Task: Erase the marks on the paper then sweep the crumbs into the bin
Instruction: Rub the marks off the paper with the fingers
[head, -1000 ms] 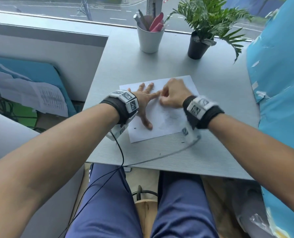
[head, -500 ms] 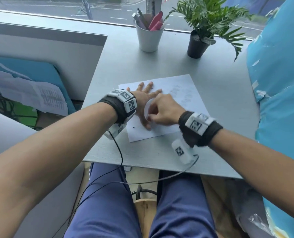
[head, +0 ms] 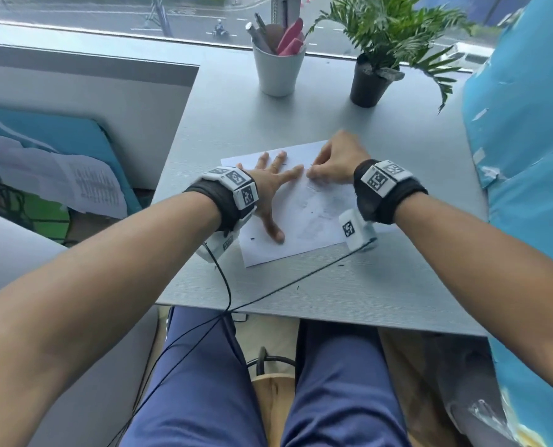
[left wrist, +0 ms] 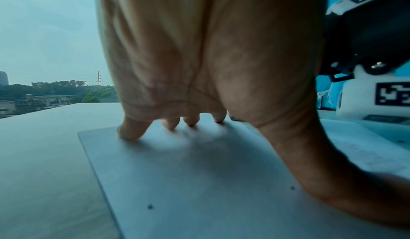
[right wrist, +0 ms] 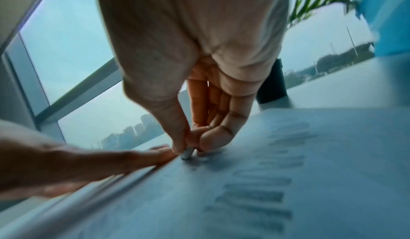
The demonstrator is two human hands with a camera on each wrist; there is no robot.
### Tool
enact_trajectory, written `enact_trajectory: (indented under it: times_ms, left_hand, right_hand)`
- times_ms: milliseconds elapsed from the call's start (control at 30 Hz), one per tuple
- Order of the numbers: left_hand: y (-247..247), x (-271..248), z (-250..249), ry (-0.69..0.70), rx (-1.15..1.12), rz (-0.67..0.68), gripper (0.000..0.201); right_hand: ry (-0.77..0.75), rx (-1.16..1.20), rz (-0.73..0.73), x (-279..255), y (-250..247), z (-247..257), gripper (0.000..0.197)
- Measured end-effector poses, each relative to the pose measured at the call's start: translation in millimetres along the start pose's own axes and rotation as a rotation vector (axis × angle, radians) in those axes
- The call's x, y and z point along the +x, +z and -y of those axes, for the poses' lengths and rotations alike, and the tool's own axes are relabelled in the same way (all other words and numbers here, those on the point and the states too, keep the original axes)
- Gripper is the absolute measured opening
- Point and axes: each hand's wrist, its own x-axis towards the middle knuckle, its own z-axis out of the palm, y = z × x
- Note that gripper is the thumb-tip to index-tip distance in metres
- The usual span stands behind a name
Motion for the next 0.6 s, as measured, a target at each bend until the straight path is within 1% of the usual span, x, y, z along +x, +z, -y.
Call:
enact_trajectory:
  times_ms: [33,67,100,167,200,233,267,333,367,400,433,467,533,567,600]
  left_hand:
    - [-0.3,1.4,0.3,-0.005,0.006,-0.001,0.156]
    - [-0.6,2.8,-0.7,-0.011,0.012,0.001,0.157]
    - [-0.9,4.8,-2.1,-0.019,0.019,0.006,0.159]
    - [-0.8,8.2,-6.0,-0.036,0.042,0.016,0.162]
    - [-1.5,9.0,-7.4,-0.042,0.052,0.025,0.163]
    - [-2.2,9.2,-8.4,-0.044,0.057,0.03,0.163]
    - [-3.0,9.3,-8.6,-0.042,0.055,0.031,0.162]
    - [-5.0,6.1,-7.7,-0.039,0.043,0.031,0.16]
    - [-5.5,5.2,-7.0,-0.043,0.04,0.032,0.159]
    - [-6.0,4.8,-7.3,-0.047,0.043,0.033,0.159]
    - [-5.8,5.4,-8.4,-0.052,0.049,0.034,0.16]
    - [-5.8,6.5,-10.1,-0.059,0.056,0.036,0.161]
    - [-5.2,8.8,-12.8,-0.075,0.067,0.044,0.163]
    - [-5.2,9.3,-13.2,-0.078,0.07,0.045,0.164]
    - [-5.0,9.8,-13.1,-0.076,0.07,0.042,0.165]
  right_hand:
    - [-0.016,-0.029,-0.028,0.0,2.0,0.5,0.013]
    - [-0.056,-0.059,-0.019,-6.6,10.2,3.2,0.013]
    - [-0.113,-0.084,0.03,-18.7,20.3,9.6,0.014]
    - [-0.21,-0.094,0.193,-49.4,37.8,21.7,0.012]
    - [-0.227,-0.091,0.243,-54.6,38.8,22.8,0.011]
    - [-0.216,-0.098,0.249,-51.4,33.5,21.9,0.011]
    - [-0.187,-0.104,0.211,-40.2,25.3,17.8,0.011]
    - [-0.095,-0.106,0.076,-14.3,6.7,6.4,0.013]
    - [-0.07,-0.105,0.016,-7.5,1.5,2.6,0.014]
    - [-0.072,-0.099,-0.012,-7.1,3.7,1.6,0.013]
    - [-0.088,-0.094,0.003,-14.7,11.1,4.8,0.013]
    - [-0.125,-0.099,0.058,-28.0,21.7,10.9,0.012]
    - [-0.202,-0.073,0.22,-59.7,37.6,21.7,0.01]
    - [-0.223,-0.069,0.26,-63.8,37.7,21.4,0.009]
    - [-0.221,-0.094,0.247,-58.7,32.1,20.4,0.011]
